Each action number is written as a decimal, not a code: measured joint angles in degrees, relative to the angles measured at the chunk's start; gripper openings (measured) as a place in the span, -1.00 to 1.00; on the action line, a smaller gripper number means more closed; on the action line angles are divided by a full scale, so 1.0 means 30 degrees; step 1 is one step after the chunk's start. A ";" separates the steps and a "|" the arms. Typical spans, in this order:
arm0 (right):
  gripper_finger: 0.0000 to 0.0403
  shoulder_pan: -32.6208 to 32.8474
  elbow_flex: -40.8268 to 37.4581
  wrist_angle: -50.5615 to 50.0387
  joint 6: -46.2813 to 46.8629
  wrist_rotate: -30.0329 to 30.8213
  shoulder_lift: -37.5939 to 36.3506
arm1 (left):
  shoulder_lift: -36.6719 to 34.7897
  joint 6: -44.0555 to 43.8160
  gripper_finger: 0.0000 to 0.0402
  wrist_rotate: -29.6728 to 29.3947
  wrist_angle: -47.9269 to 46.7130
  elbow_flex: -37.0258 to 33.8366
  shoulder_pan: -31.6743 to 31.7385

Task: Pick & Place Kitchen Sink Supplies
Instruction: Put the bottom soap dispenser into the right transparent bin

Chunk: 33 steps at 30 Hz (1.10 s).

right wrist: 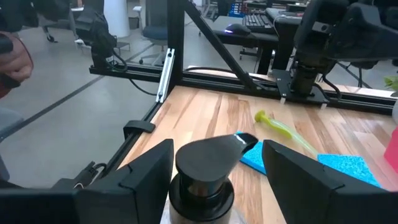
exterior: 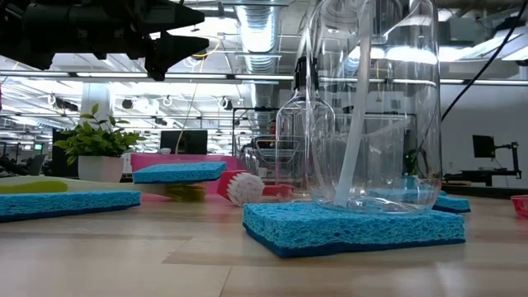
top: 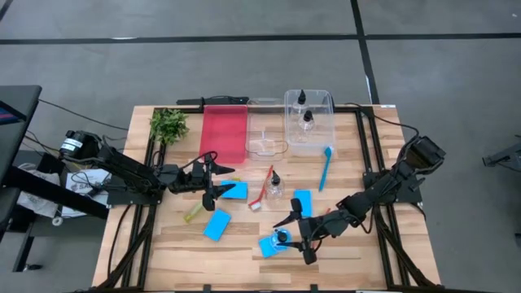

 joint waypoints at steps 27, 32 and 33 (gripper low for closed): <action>-0.59 0.0000 0.0000 0.0772 0.0007 0.0007 0.0000 | 0.0000 0.0003 0.24 0.0000 0.0000 0.0002 0.0000; -0.52 0.0000 0.0000 0.0838 0.0022 0.0015 -0.0083 | 0.0000 -0.0002 0.24 0.0000 0.0000 0.0002 0.0000; -0.51 0.0000 0.0000 0.0840 0.0022 0.0015 -0.0128 | 0.0000 0.0000 0.24 0.0000 -0.0002 0.0000 -0.0002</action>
